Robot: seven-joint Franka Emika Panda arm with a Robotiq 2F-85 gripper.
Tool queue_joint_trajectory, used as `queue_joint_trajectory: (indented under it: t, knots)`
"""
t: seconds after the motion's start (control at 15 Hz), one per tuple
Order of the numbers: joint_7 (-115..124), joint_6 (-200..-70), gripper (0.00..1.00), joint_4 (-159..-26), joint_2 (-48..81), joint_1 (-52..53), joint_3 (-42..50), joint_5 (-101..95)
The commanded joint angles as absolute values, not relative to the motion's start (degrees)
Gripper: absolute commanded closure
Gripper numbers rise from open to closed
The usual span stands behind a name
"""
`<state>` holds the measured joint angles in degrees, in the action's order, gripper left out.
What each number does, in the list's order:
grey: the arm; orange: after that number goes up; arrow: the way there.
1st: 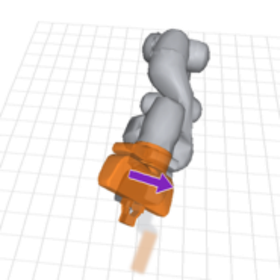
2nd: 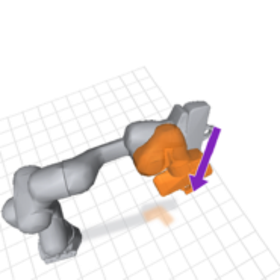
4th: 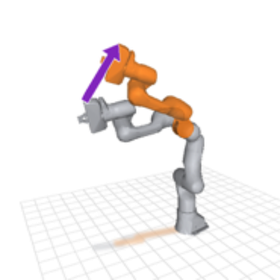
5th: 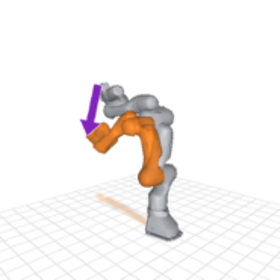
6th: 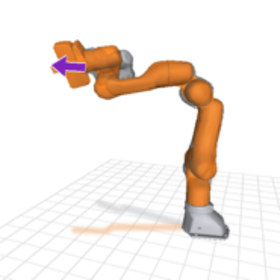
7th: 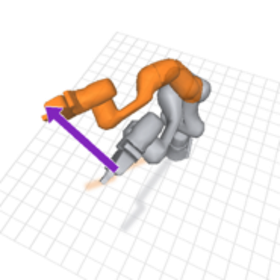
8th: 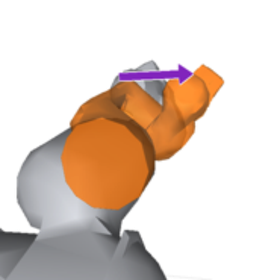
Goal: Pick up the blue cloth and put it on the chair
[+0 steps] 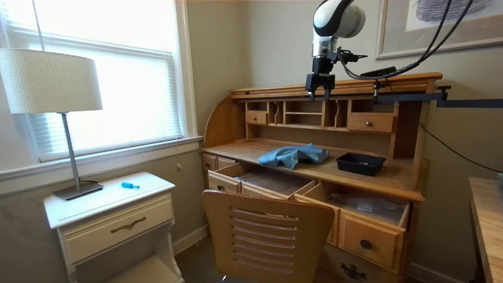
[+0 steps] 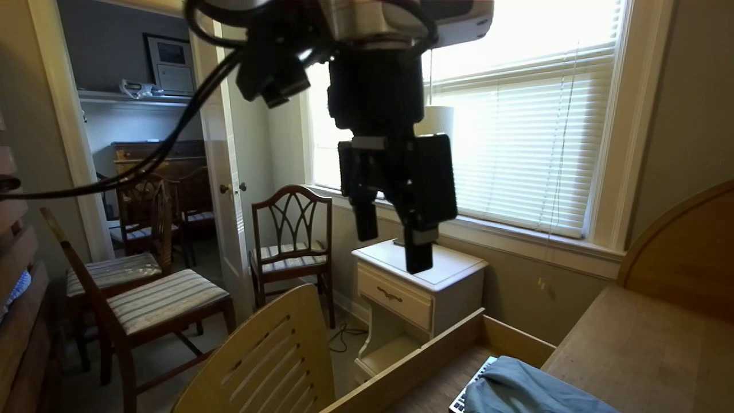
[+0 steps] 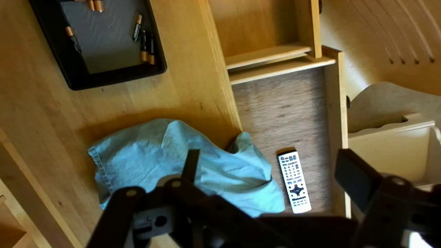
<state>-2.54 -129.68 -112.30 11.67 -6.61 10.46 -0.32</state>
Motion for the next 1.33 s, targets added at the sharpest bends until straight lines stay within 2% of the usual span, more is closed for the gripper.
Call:
queue_joint_trajectory:
  t: [0.0, 0.07, 0.13, 0.6, 0.87, 1.27]
  knots:
    - [3.1, -128.2, 0.00, -101.7, 20.3, -7.4, 10.0, -0.7]
    - [4.5, -127.1, 0.00, -100.1, 21.3, -7.3, 10.1, -0.7]
    - [1.7, -129.4, 0.00, -105.5, 17.5, -7.6, 9.6, -0.7]
    - [6.6, -127.2, 0.00, -100.4, 22.0, -7.3, 10.3, -0.8]
    - [17.6, -129.2, 0.00, -92.7, 31.6, -6.2, 12.2, -3.3]
    - [27.1, -122.8, 0.00, -74.8, 46.7, -0.7, 13.4, -6.8]
